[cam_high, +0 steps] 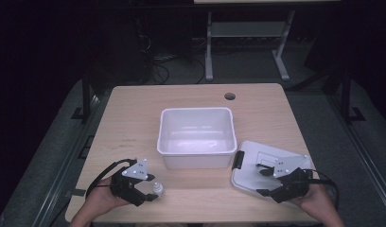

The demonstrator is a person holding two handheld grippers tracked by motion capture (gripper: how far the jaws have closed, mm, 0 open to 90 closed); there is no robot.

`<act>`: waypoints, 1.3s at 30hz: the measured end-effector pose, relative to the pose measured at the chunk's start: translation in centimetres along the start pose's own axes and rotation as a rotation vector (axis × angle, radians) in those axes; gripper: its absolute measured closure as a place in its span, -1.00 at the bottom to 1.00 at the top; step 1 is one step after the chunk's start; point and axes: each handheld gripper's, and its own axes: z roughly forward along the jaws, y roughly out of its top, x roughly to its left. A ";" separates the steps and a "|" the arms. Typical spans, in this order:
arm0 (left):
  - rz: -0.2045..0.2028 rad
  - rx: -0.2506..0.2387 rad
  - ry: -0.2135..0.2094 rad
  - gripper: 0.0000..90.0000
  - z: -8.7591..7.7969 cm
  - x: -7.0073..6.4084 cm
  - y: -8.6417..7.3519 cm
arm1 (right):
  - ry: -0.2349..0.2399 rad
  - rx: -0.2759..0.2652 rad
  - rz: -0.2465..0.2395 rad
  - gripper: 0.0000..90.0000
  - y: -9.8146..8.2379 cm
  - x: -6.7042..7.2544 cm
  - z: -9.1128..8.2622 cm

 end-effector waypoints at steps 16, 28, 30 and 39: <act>0.001 0.061 -0.010 -0.03 1.4 0.2 0.9 | -0.001 -0.006 -0.004 -0.22 0.0 0.1 -0.3; 0.022 0.104 -0.002 0.11 1.9 0.1 1.7 | -0.003 -0.016 -0.010 -0.22 0.0 0.1 -0.5; 0.026 0.110 -0.004 0.15 2.0 0.2 1.7 | -0.002 -0.017 -0.009 -0.22 0.0 0.1 -0.5; 0.039 0.141 -0.002 0.26 2.4 0.1 1.9 | -0.003 -0.032 -0.008 -0.22 0.0 0.0 -0.7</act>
